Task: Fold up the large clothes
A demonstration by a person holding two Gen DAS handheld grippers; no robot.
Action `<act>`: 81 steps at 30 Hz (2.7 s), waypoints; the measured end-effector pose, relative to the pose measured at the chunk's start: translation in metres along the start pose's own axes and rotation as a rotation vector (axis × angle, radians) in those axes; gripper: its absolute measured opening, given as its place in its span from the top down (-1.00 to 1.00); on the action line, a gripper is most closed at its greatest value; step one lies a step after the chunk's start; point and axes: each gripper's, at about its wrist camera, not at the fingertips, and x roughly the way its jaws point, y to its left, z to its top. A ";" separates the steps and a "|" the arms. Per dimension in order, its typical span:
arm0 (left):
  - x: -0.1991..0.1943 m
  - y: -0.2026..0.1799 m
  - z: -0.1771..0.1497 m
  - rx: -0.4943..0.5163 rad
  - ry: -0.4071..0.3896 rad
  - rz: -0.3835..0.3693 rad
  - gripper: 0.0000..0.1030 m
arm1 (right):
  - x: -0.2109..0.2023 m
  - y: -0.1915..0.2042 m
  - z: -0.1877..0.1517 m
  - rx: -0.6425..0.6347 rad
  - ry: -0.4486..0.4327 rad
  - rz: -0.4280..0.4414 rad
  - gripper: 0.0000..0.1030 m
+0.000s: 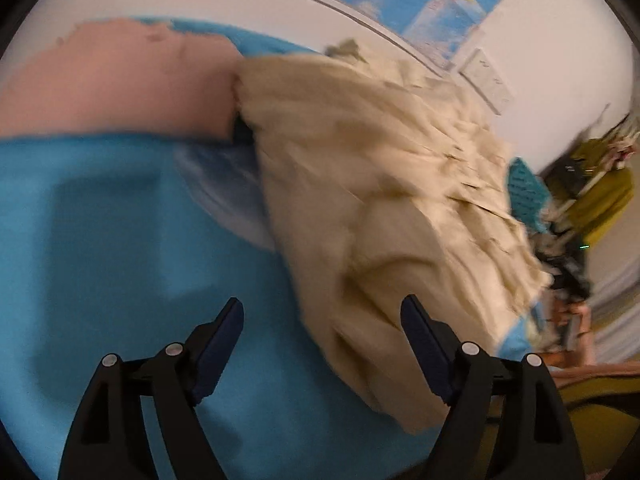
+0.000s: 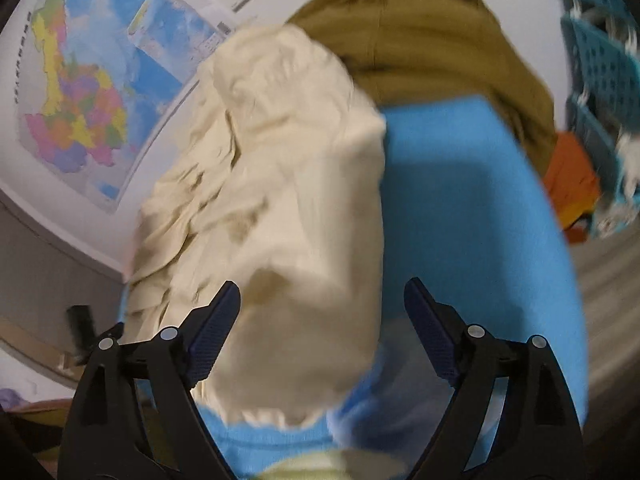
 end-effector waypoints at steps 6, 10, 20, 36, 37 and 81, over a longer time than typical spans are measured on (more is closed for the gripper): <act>0.010 -0.016 -0.020 -0.040 0.037 -0.168 -0.74 | 0.001 0.006 -0.022 -0.018 0.023 0.128 -0.72; 0.020 -0.035 -0.028 -0.021 0.043 -0.233 -0.86 | 0.011 0.021 -0.030 -0.077 0.046 0.157 -0.70; 0.010 -0.049 -0.015 -0.085 -0.034 -0.175 0.70 | 0.000 0.059 -0.045 -0.137 -0.013 0.295 0.68; -0.030 -0.015 -0.039 -0.043 0.025 -0.141 0.59 | -0.012 0.086 -0.128 -0.182 0.094 0.277 0.36; -0.027 -0.008 -0.043 -0.060 0.033 -0.146 0.49 | -0.009 0.082 -0.131 -0.161 0.100 0.276 0.31; -0.089 -0.046 0.043 -0.038 -0.082 -0.215 0.70 | -0.065 0.128 -0.054 -0.091 -0.230 0.485 0.69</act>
